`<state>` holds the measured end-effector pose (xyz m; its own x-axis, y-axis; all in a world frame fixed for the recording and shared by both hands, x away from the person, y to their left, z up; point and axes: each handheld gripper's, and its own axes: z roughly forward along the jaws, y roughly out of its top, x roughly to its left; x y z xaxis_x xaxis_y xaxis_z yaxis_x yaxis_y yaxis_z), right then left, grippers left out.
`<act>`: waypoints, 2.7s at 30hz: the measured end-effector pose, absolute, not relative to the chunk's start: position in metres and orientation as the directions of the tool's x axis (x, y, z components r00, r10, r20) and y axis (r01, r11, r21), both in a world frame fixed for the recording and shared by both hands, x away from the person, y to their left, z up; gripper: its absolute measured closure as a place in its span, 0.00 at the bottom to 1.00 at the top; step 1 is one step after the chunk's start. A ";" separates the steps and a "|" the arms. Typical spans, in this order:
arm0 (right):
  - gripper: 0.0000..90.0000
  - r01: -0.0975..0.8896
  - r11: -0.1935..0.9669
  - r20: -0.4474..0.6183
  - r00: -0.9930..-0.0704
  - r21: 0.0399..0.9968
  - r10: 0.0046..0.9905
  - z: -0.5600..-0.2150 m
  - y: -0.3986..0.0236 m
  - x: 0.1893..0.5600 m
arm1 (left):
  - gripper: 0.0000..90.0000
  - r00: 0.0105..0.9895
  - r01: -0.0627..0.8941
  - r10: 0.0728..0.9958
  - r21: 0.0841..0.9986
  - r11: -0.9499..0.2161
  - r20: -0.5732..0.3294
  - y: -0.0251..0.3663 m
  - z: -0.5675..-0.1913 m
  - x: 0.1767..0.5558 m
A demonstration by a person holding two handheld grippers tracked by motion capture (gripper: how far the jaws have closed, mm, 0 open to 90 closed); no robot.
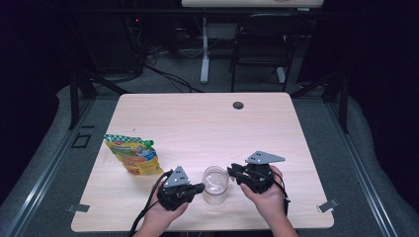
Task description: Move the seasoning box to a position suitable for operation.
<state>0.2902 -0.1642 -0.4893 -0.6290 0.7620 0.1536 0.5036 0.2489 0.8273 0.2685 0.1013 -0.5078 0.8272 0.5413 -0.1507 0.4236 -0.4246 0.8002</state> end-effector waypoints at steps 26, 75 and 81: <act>0.75 0.500 0.335 0.096 -0.655 0.798 0.749 -0.502 -0.175 0.262 | 1.00 0.852 0.382 0.507 0.818 -0.430 -0.131 0.081 -0.483 0.285; 0.67 0.422 0.338 0.058 -0.692 0.841 0.719 -0.497 -0.163 0.259 | 0.98 0.841 0.400 0.529 0.791 -0.463 -0.116 0.086 -0.503 0.279; 0.75 0.415 0.308 0.059 -0.671 0.856 0.739 -0.495 -0.170 0.260 | 0.98 0.842 0.402 0.527 0.789 -0.466 -0.118 0.086 -0.503 0.280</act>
<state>0.2596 -0.1702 -0.4949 -0.6706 0.7395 0.0590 0.4146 0.3077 0.8564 0.2797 0.0859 -0.5027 0.8419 0.5267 -0.1177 0.4017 -0.4657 0.7885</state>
